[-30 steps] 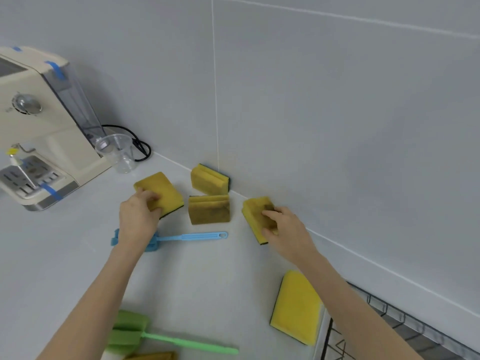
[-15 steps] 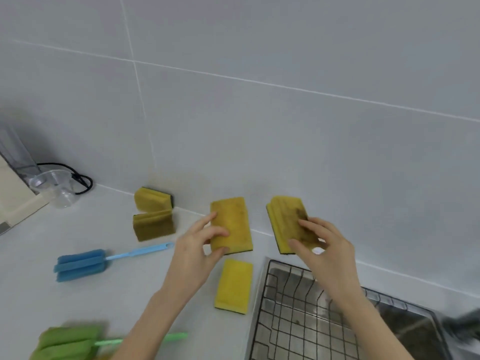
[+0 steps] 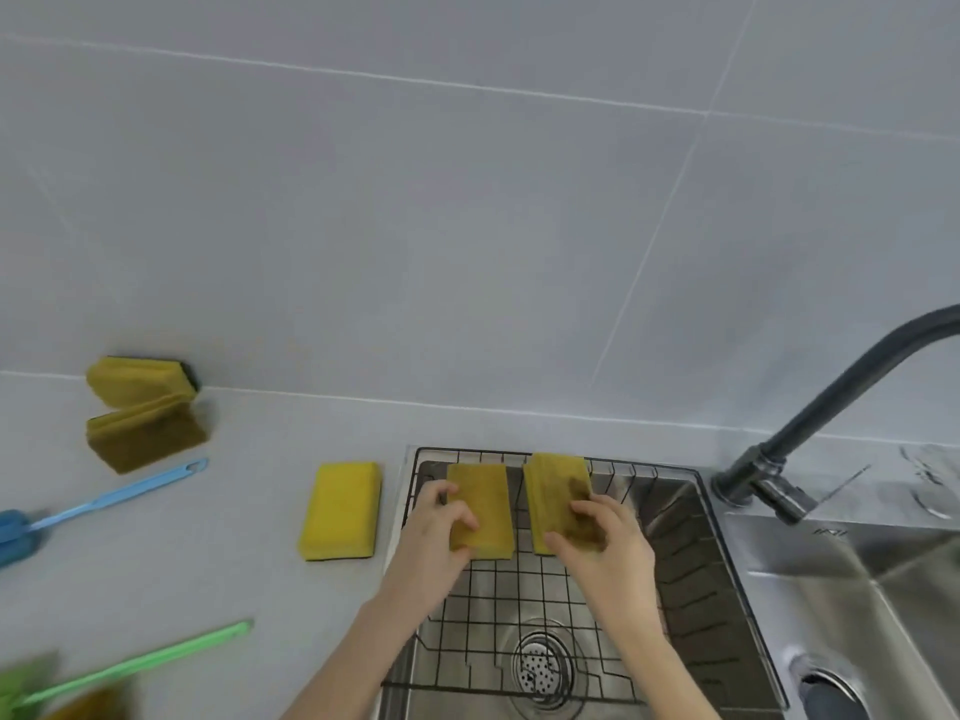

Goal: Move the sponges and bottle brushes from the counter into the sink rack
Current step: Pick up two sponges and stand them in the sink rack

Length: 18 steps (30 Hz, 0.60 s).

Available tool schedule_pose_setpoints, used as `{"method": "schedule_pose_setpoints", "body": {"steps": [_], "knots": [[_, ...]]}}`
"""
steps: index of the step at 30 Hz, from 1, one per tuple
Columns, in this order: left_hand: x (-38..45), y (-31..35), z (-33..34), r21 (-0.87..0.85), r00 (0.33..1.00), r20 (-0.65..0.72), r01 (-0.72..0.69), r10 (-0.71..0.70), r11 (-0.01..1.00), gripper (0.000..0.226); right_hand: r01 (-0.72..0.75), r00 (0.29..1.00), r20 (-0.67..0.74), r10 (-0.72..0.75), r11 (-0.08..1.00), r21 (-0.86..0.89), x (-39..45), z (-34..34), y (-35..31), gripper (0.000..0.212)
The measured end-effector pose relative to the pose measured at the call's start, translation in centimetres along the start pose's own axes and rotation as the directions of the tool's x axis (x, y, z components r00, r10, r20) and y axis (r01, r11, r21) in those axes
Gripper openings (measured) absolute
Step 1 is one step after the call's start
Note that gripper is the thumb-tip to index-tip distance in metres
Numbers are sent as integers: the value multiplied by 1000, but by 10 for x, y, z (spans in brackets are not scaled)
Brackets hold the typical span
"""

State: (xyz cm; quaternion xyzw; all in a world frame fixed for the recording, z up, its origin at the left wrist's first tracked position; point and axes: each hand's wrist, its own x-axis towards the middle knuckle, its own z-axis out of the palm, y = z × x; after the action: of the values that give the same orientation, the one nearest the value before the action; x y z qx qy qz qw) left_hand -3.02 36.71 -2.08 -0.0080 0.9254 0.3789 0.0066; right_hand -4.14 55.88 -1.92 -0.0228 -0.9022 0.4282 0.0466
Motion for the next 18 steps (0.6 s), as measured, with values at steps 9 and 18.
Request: {"method": "schedule_pose_setpoints", "body": {"steps": [9,18], "knots": [[22,-22,47,191,989,95,97,-116,977,18,-21,996,77,36,982,-188,11,59,56,45],[28,-26,63,287,982,115,110,-149,952,19,6,996,89,15,974,-227,12,75,63,47]]}}
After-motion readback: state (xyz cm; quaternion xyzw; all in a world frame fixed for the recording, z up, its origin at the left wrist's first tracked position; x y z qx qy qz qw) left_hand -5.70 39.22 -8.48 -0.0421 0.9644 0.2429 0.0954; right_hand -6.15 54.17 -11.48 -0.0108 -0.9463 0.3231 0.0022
